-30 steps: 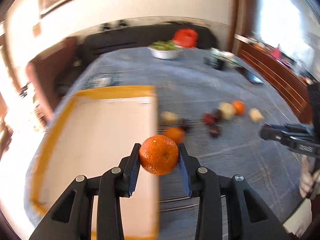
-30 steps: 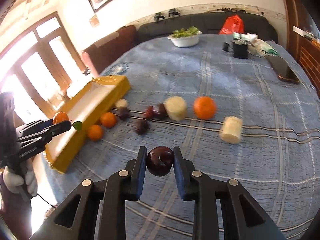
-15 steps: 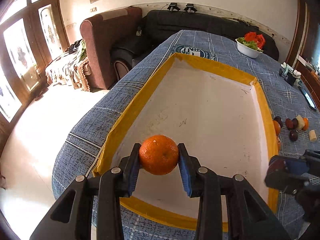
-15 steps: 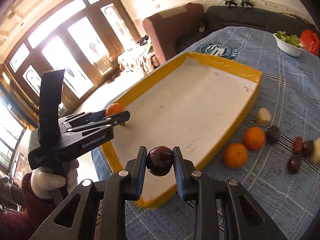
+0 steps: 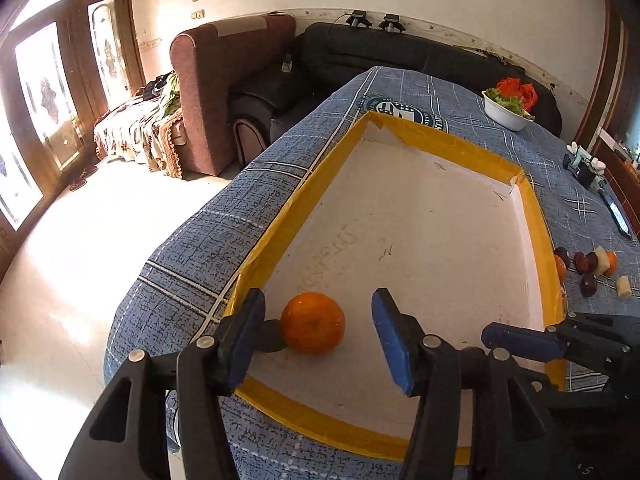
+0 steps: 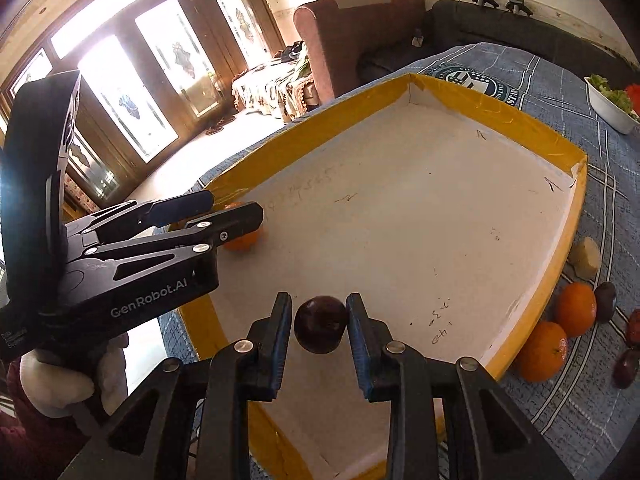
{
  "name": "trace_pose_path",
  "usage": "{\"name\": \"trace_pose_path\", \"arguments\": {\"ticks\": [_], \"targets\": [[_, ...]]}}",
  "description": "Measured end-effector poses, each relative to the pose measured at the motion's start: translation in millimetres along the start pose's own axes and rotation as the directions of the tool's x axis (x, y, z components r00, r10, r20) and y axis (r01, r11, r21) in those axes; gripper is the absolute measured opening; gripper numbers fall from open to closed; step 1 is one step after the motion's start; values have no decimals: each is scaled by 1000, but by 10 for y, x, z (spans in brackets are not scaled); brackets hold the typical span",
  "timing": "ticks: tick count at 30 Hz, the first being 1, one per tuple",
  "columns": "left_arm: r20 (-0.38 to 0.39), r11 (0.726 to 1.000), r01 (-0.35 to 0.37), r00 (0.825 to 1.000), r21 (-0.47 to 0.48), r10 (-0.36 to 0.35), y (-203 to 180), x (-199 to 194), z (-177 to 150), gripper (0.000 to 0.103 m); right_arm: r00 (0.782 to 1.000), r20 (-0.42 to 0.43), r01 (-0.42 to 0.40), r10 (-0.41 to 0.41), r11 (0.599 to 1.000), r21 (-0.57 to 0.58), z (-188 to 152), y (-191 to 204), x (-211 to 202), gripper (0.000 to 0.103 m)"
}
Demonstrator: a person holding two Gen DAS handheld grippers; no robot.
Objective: Organize fruits
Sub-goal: 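Carry the orange and plum over the tray and open both tools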
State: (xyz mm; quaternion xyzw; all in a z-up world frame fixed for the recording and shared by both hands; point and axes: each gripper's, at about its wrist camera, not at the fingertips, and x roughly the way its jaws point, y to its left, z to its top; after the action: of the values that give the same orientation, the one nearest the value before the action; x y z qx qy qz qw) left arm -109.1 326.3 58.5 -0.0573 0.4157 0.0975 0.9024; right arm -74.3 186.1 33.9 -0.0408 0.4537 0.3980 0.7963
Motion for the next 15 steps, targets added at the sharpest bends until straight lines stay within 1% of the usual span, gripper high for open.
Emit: {"name": "trace_pose_path", "arguments": {"ticks": [4,7,9,11,15], "targets": [[23,1000,3,1000,-20,-3,22,-128,27,61,999,52,9,-10,1000,7,-15,3,-266,32],[49,999,13,999,-41,-11,32,-268,37,66,994,110,16,-21,999,46,-32,-132,-518,34],[77,999,28,997,-46,-25,21,-405,36,67,988,151,27,-40,996,90,-69,-283,-697,41],[99,998,39,995,-46,-35,2,-509,33,68,979,191,38,-65,989,145,-131,-480,-880,42],[144,996,77,987,-42,-70,-84,-749,11,72,962,234,81,-139,967,242,-304,-893,-1208,42]]}}
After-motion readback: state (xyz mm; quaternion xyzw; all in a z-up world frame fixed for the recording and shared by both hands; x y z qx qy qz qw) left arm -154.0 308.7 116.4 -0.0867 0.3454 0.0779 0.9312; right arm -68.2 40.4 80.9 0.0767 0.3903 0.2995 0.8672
